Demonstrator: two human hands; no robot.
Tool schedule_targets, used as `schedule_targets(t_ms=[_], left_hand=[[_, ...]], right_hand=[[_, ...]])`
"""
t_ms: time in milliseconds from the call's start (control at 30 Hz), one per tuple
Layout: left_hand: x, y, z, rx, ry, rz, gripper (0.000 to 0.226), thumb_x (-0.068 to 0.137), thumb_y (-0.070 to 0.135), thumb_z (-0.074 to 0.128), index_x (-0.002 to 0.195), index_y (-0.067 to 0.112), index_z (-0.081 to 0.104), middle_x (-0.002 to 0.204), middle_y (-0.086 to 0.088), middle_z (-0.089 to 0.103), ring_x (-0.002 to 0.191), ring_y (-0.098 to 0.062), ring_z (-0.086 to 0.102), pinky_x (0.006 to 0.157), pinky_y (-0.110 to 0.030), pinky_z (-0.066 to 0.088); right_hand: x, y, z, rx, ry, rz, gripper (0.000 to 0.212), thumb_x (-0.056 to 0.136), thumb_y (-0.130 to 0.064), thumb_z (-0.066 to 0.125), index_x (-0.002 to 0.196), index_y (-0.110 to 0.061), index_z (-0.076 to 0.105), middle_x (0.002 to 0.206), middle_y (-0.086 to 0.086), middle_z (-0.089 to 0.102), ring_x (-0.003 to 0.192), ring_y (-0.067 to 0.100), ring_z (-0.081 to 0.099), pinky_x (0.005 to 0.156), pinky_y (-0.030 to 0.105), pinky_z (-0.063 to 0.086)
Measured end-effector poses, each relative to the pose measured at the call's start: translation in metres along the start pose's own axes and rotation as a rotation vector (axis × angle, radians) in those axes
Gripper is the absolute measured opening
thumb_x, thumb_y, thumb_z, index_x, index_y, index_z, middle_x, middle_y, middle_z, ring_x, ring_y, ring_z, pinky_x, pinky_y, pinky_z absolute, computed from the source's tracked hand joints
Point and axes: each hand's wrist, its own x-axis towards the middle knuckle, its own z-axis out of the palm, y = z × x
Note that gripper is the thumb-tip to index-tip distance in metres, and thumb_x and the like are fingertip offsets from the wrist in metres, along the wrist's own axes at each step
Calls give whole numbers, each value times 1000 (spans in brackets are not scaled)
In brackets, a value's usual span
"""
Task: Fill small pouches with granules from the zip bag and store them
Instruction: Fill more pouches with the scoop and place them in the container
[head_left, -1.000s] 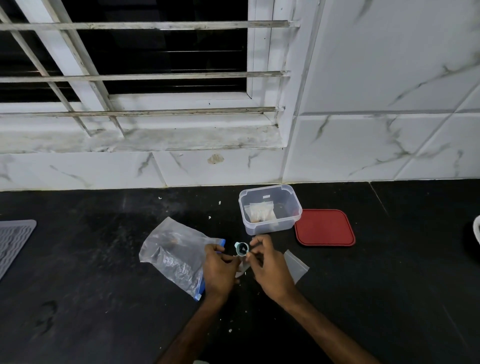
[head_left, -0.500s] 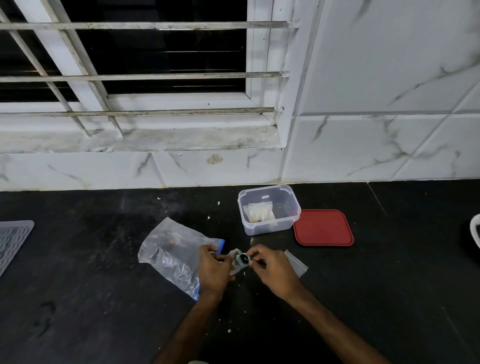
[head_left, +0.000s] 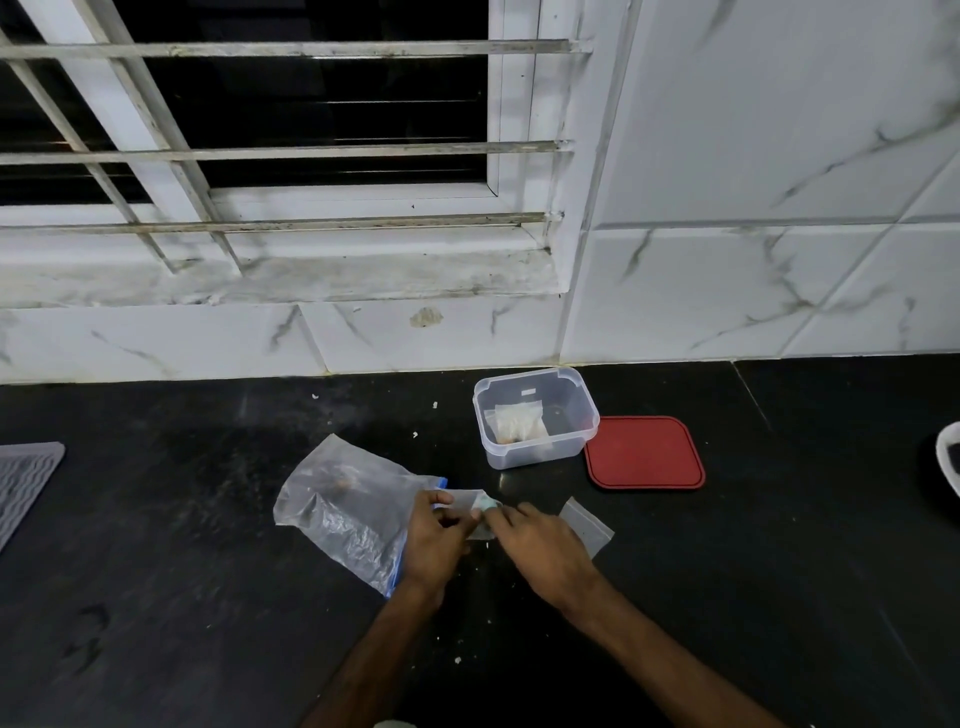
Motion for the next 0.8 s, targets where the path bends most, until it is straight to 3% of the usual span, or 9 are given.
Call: schedule_targets(t_ms=[133,267,367,533,600,700,800], left_hand=[[0,5,-2,-197,-16,-123,35,90,4,64,119,12,47,108,-14,63,82,-20,71,59,-27,58],[1,6,-2,-296,-4,-213,30,89,7,66,110,18,49,107,-17,62,84,-23,67,66,-34,58],[4,3,-3,-320,12,-261,31,87,12,69,113,19,52,110,-18,63,91,-24,67,73,-38,57],[7,6,-3,-343,3,-297,39,88,11,69,123,14,52,103,-14,64,84,-20,65,69,-35,55],[8,6,-3,-337,11,-296,39,88,10,69,122,15,52,101,-14,65,83,-20,65,70,-36,56],[8,5,-3,-320,36,-291,39,88,10,69,122,16,52,92,-13,65,77,-19,62,71,-36,56],[5,7,-2,-275,58,-234,33,89,9,69,116,16,51,85,-11,62,71,-18,59,66,-33,53]], right_hand=[[-9,4,7,17,118,-19,61,86,-21,68,139,-13,40,136,9,53,118,23,56,93,35,51],[-15,9,13,49,315,-77,67,47,-29,93,108,-17,69,100,0,73,83,10,71,64,19,59],[-16,11,14,69,384,-112,62,48,-25,91,105,-16,70,98,1,74,83,10,72,65,20,59],[-14,12,16,51,468,-101,58,50,-22,90,104,-16,70,97,0,74,83,9,71,66,19,59],[-10,11,15,111,482,-49,46,63,-27,81,106,-17,68,96,-2,73,84,8,71,68,19,59],[-5,8,14,456,529,182,20,88,-24,61,108,-23,64,96,-9,70,81,4,68,69,20,57],[0,8,13,1176,510,541,22,95,-13,54,110,-29,60,91,-7,66,76,10,64,65,25,58]])
